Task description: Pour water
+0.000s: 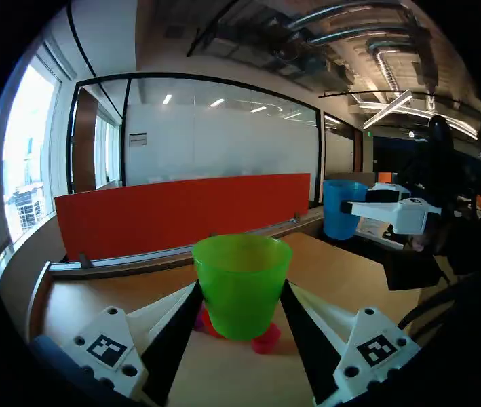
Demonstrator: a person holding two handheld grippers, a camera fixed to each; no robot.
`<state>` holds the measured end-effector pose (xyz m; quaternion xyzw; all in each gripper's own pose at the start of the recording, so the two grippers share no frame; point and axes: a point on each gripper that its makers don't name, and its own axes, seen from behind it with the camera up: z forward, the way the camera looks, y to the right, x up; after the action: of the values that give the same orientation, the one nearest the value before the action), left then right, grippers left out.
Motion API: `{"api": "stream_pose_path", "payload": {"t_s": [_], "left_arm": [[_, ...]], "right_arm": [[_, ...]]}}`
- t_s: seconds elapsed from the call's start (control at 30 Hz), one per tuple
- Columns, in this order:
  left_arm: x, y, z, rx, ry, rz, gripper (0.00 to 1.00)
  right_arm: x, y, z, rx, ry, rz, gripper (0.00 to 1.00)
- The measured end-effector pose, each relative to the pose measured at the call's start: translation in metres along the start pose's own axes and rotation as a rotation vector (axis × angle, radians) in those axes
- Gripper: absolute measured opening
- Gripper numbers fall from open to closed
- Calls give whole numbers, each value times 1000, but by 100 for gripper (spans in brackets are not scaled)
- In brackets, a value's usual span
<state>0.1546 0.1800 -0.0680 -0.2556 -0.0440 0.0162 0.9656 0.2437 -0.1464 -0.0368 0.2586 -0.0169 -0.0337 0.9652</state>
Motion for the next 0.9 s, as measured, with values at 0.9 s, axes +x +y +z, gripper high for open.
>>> {"api": "stream_pose_path", "payload": {"t_s": [0.9], "left_arm": [[-16,7,10,-72,-7,23,80]], "right_arm": [[-3,-21,18,126,-54,-162,90]]}}
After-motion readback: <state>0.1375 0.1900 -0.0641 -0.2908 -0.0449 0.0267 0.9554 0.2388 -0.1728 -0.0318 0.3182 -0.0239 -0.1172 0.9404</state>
